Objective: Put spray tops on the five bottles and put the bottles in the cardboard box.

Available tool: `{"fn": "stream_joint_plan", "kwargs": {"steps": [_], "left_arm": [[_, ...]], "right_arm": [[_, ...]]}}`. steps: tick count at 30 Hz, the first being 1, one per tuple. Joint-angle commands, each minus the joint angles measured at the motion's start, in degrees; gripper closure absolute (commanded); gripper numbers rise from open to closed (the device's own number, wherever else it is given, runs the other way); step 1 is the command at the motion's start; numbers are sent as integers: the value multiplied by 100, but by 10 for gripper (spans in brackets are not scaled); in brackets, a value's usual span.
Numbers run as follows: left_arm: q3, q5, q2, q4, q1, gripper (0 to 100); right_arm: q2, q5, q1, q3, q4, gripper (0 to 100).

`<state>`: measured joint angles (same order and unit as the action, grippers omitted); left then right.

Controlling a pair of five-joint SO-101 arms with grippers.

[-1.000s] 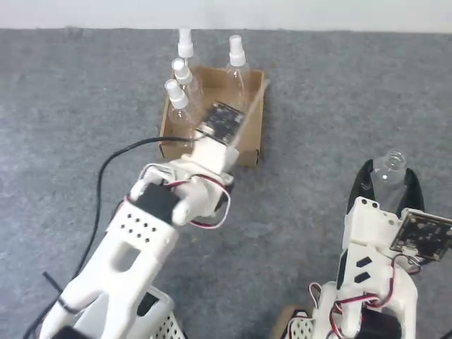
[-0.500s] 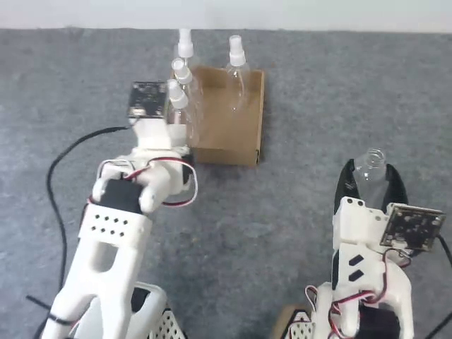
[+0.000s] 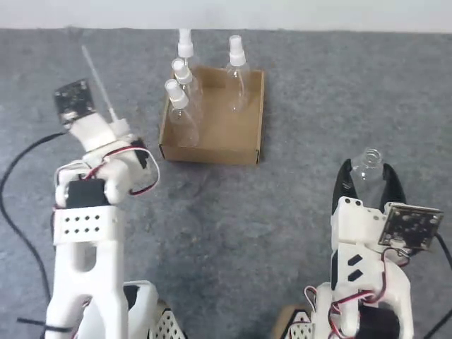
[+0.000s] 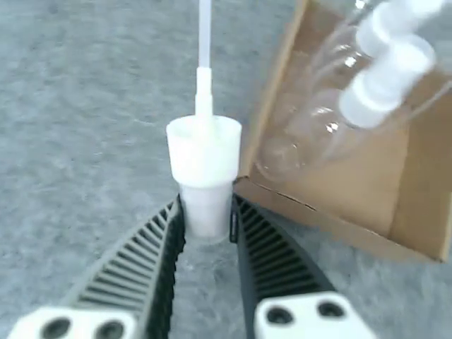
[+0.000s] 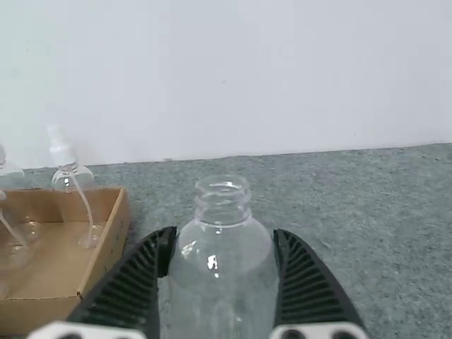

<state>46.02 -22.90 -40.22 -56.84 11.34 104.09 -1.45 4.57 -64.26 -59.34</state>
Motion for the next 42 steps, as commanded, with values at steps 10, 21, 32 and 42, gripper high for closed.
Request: {"fn": "stream_joint_plan", "kwargs": {"steps": [10,21,32,42], "left_arm": [[-31,-149,-211,-229,457,908],[-22,-1090,-237,-1222,492,899],[321,-2048,-255,-738,1169,899],[1059,-2268,-264,0,1565,899]], "right_arm": [[-4,-18,-40,-132,338,965],[-4,-18,-40,-132,338,965],[-4,-18,-40,-141,338,965],[-4,-18,-40,-193,365,965]]}}
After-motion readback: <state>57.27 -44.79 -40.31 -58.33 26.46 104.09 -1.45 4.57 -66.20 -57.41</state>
